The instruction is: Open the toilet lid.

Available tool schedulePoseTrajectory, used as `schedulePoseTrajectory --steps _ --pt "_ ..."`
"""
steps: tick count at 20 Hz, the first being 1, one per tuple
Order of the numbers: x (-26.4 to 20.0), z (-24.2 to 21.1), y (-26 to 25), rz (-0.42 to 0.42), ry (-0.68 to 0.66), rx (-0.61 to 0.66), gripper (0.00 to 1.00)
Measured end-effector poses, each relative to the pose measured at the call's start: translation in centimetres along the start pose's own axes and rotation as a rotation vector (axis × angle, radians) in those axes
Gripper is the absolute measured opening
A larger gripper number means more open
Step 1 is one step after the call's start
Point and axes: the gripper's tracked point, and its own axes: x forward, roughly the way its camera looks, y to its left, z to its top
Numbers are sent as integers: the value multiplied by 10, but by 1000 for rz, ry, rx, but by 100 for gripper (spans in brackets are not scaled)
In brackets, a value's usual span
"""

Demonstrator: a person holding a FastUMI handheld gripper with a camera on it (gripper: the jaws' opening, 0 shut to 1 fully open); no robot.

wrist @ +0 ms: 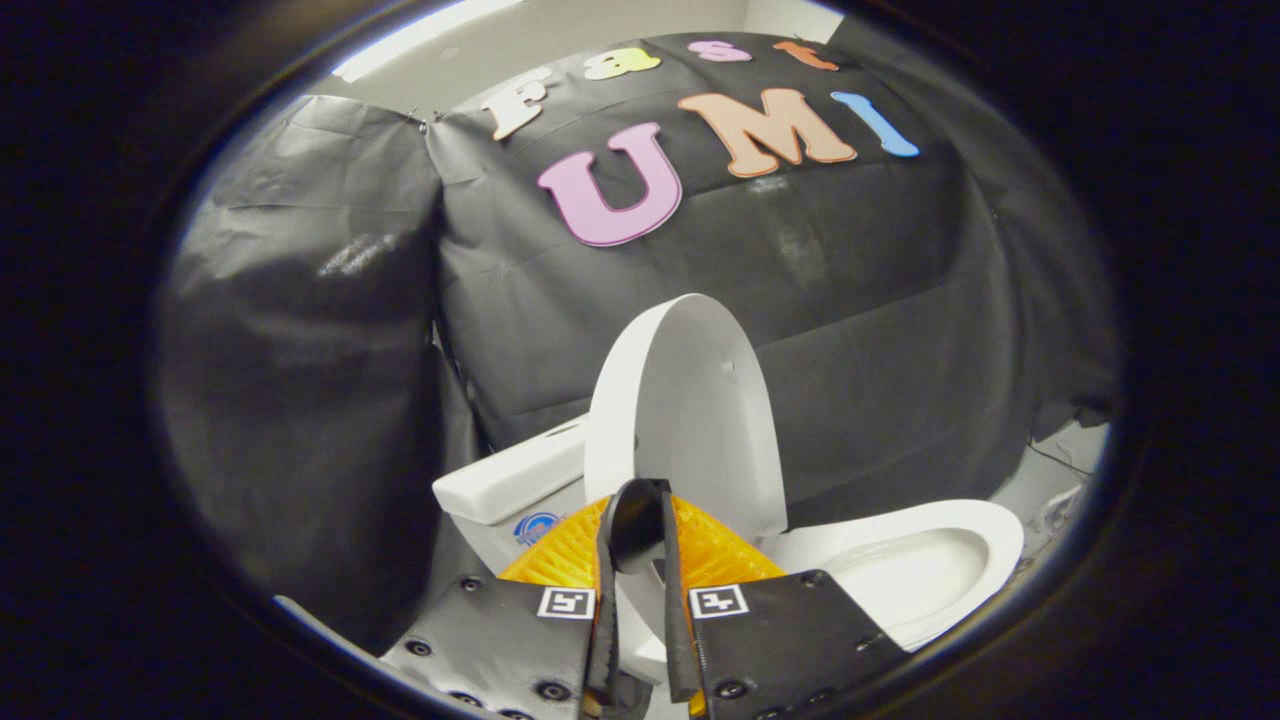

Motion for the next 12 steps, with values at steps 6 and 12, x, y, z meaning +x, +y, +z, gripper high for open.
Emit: schedulePoseTrajectory --steps 6,12 --pt "19 -8 31 49 21 -24 20" --pt "32 -16 53 82 46 -47 20"
